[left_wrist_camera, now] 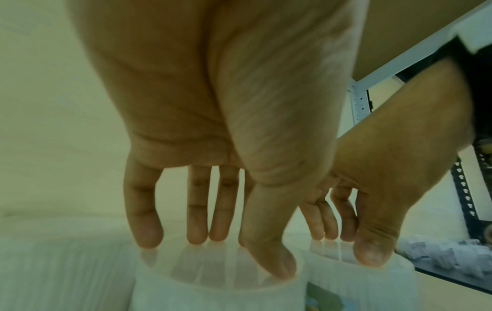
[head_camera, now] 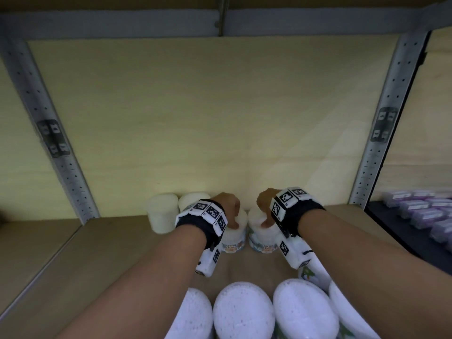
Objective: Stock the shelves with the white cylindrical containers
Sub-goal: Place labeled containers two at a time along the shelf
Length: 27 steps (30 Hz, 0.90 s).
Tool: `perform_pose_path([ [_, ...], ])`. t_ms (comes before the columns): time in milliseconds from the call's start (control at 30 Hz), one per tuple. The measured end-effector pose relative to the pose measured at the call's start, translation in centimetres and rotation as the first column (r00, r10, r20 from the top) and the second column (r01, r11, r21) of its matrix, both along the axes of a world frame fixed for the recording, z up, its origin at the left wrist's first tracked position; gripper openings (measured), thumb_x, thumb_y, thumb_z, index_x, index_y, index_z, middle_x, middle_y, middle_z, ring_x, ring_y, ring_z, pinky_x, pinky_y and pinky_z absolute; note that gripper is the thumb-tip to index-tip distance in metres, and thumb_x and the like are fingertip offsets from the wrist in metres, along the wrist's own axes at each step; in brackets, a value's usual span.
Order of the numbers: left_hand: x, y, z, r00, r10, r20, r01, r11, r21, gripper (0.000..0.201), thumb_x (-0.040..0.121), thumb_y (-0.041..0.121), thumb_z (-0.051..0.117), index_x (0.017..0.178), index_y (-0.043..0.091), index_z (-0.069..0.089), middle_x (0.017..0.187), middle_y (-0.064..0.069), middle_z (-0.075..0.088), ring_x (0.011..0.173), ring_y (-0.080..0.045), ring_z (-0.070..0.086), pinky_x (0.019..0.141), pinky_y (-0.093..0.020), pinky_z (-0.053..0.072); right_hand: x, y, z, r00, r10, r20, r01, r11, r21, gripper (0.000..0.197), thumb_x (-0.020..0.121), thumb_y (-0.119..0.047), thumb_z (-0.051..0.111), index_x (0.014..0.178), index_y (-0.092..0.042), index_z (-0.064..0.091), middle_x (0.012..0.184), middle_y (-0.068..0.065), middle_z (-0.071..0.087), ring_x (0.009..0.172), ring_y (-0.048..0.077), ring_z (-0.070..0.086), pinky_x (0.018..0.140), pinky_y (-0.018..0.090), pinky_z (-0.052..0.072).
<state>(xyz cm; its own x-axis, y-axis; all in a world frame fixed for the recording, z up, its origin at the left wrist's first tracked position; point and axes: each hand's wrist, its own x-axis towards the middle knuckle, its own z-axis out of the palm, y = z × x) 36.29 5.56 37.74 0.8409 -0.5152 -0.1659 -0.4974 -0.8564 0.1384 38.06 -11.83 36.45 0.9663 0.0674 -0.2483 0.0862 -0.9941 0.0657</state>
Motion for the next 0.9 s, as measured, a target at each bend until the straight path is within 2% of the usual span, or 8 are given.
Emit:
perform_pose_path([
  [67, -1.4, 0.0, 0.2, 1.0, -0.004, -0.011, 0.004, 1.0, 0.026, 0.041, 0.082, 0.026, 0.072, 0.111, 0.0, 0.061, 0.12, -0.015, 0.061, 0.107, -0.031, 0.06, 0.085, -0.032, 0.047, -1.0, 0.4, -0.1, 0.999, -0.011, -0.047, 0.01, 1.0, -0.005, 0.041, 0.072, -0.033, 0.08, 0.059, -0.023, 0.043, 0.062, -0.004, 0.039, 0.064, 0.015, 0.043, 0.072, 0.029, 0.042],
  [200, -4.3, -0.1, 0.8, 0.999, -0.023, -0.033, 0.026, 0.996, 0.081, 0.042, 0.081, 0.026, 0.072, 0.112, 0.0, 0.06, 0.121, -0.015, 0.06, 0.11, -0.031, 0.058, 0.088, -0.034, 0.047, 1.2, -1.1, -3.1, 0.993, -0.057, -0.104, 0.055, 0.998, -0.024, 0.049, 0.047, -0.065, 0.073, 0.051, -0.019, 0.057, 0.054, -0.005, 0.059, 0.055, 0.019, 0.061, 0.058, 0.033, 0.055],
  [300, -6.1, 0.0, 1.1, 0.998, -0.034, -0.046, 0.039, 0.993, 0.108, 0.041, 0.08, 0.026, 0.073, 0.109, 0.0, 0.061, 0.116, -0.015, 0.063, 0.106, -0.031, 0.06, 0.081, -0.033, 0.047, 1.7, -1.9, -5.2, 0.991, 0.024, -0.13, -0.025, 1.0, -0.003, 0.071, 0.028, -0.085, 0.061, 0.054, -0.019, 0.061, 0.054, -0.004, 0.062, 0.054, 0.022, 0.064, 0.059, 0.041, 0.059],
  [433, -7.4, 0.1, 0.6, 0.999, -0.032, -0.038, 0.036, 0.992, 0.12, 0.038, 0.076, 0.027, 0.077, 0.101, 0.002, 0.062, 0.104, -0.014, 0.066, 0.083, -0.024, 0.057, 0.067, -0.029, 0.041, 2.2, -2.7, -8.3, 0.992, 0.07, -0.105, -0.077, 0.995, -0.061, 0.087, 0.014, -0.092, 0.061, 0.062, -0.02, 0.065, 0.055, -0.004, 0.066, 0.054, 0.021, 0.067, 0.055, 0.042, 0.059],
  [567, -8.4, -0.1, 0.0, 0.999, -0.034, -0.012, 0.036, 0.989, 0.143, 0.031, 0.073, 0.027, 0.079, 0.086, 0.01, 0.057, 0.099, -0.012, 0.067, 0.076, -0.023, 0.056, 0.065, -0.029, 0.044, 1.5, -3.6, -9.5, 0.991, 0.072, -0.109, -0.08, 0.994, -0.069, 0.078, 0.016, -0.085, 0.068, 0.061, -0.021, 0.062, 0.053, -0.006, 0.065, 0.05, 0.019, 0.065, 0.052, 0.044, 0.058],
  [667, -6.9, 0.2, -2.0, 0.999, -0.023, 0.036, 0.017, 0.985, 0.173, 0.037, 0.058, 0.044, 0.08, 0.072, 0.022, 0.054, 0.077, -0.001, 0.067, 0.065, -0.022, 0.065, 0.062, -0.036, 0.058, -2.4, -3.1, -7.1, 0.998, 0.036, -0.055, -0.041, 0.996, -0.085, 0.074, 0.022, -0.082, 0.068, 0.065, -0.023, 0.06, 0.057, -0.003, 0.066, 0.051, 0.02, 0.065, 0.051, 0.04, 0.057],
  [800, 1.0, 0.8, -10.1, 0.997, 0.071, 0.004, -0.07, 0.974, 0.216, 0.054, 0.035, 0.071, 0.067, 0.068, 0.036, 0.043, 0.062, 0.006, 0.062, 0.051, -0.019, 0.061, 0.049, -0.039, 0.057, -5.7, -2.5, -4.8, 0.999, 0.041, -0.013, -0.043, 0.995, -0.094, 0.06, 0.031, -0.067, 0.075, 0.069, -0.025, 0.058, 0.06, -0.005, 0.066, 0.051, 0.019, 0.063, 0.051, 0.042, 0.057],
  [900, 1.9, 0.8, -11.5, 0.997, 0.078, -0.007, -0.075, 0.977, 0.198, 0.055, 0.033, 0.073, 0.063, 0.069, 0.039, 0.04, 0.062, 0.007, 0.061, 0.05, -0.019, 0.06, 0.051, -0.04, 0.057, -5.5, -2.5, -5.4, 0.998, 0.05, -0.04, -0.055, 0.991, -0.123, 0.058, 0.033, -0.07, 0.073, 0.068, -0.026, 0.059, 0.064, -0.006, 0.067, 0.053, 0.018, 0.064, 0.051, 0.038, 0.055],
])
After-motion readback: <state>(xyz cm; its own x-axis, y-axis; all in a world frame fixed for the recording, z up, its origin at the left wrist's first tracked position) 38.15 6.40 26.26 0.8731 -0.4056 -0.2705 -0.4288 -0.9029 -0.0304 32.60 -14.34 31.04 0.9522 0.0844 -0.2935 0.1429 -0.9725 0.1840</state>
